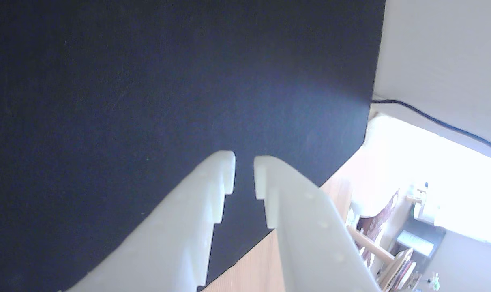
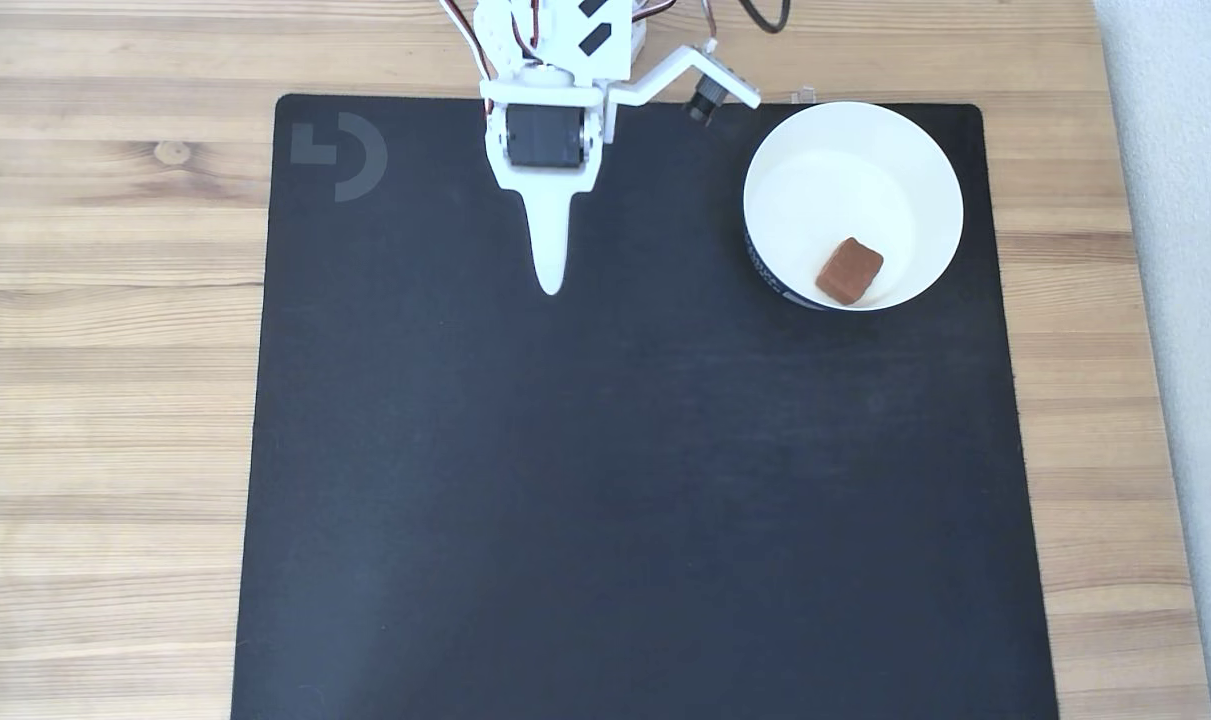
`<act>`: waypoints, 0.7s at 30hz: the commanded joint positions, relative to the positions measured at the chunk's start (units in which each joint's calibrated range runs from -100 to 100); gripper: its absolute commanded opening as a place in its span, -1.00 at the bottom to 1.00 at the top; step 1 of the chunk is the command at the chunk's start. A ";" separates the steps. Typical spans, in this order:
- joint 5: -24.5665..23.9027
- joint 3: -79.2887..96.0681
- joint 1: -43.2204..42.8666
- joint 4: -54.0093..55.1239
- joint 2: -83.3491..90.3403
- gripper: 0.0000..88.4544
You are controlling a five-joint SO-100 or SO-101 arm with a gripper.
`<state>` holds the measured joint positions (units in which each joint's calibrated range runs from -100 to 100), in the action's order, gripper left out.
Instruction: Pick up the toy and place it on the plate
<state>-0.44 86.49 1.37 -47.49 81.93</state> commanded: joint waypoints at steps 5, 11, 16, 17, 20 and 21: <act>0.33 7.29 0.26 0.75 6.15 -0.95; -0.08 9.00 0.51 -0.69 10.23 -0.95; -0.14 10.99 2.10 -4.84 16.65 -0.95; -0.14 11.44 1.85 -5.77 17.73 -0.95; -0.14 11.53 1.85 -5.77 17.57 -0.95; -0.14 11.62 1.85 -5.77 17.57 -0.95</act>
<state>-0.28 98.02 2.95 -52.81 98.75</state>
